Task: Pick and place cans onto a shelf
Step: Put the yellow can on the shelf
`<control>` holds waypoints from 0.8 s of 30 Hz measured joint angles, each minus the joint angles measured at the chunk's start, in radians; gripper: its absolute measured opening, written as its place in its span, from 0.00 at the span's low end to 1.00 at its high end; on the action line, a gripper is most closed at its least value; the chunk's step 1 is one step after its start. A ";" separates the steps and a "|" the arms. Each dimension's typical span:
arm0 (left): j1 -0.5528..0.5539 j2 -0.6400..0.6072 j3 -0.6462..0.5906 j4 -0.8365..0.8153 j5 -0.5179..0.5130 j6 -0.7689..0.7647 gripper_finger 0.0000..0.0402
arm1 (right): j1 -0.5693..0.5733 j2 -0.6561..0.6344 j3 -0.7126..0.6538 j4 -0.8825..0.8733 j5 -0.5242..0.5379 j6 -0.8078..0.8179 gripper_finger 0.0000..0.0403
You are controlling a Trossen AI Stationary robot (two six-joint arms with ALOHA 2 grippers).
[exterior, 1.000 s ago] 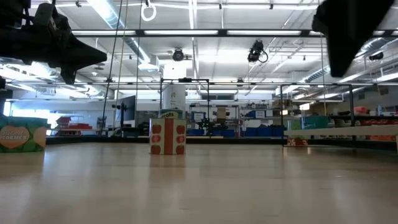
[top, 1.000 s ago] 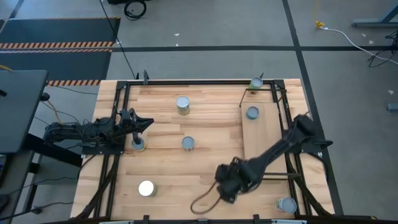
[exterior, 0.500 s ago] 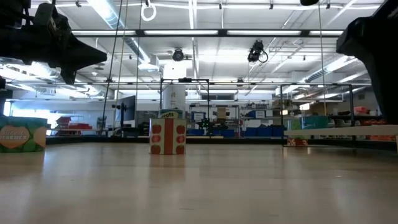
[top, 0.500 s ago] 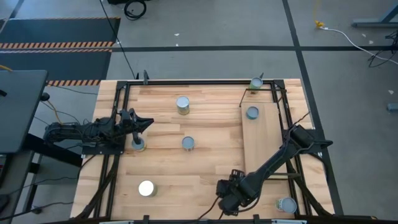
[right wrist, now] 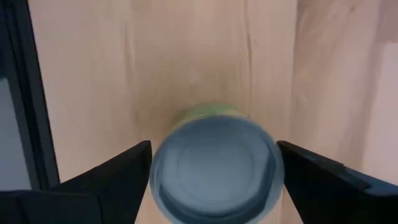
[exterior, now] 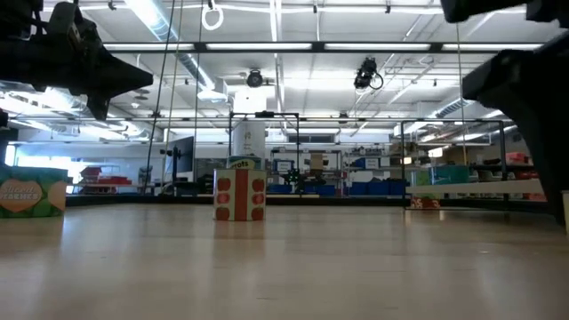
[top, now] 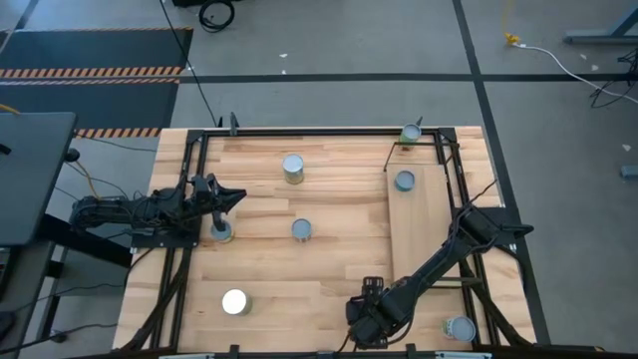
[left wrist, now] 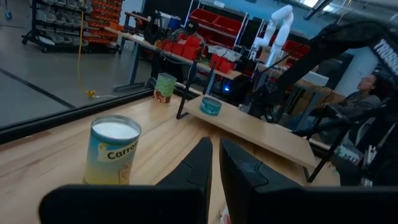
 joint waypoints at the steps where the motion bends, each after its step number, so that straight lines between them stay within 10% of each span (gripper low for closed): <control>1: 0.000 0.000 0.000 -0.001 0.000 0.000 0.09 | 0.002 0.004 0.000 0.000 -0.003 -0.004 0.86; 24: 0.000 0.000 0.000 0.001 0.000 0.001 0.09 | -0.057 -0.040 0.043 -0.141 -0.008 0.040 0.72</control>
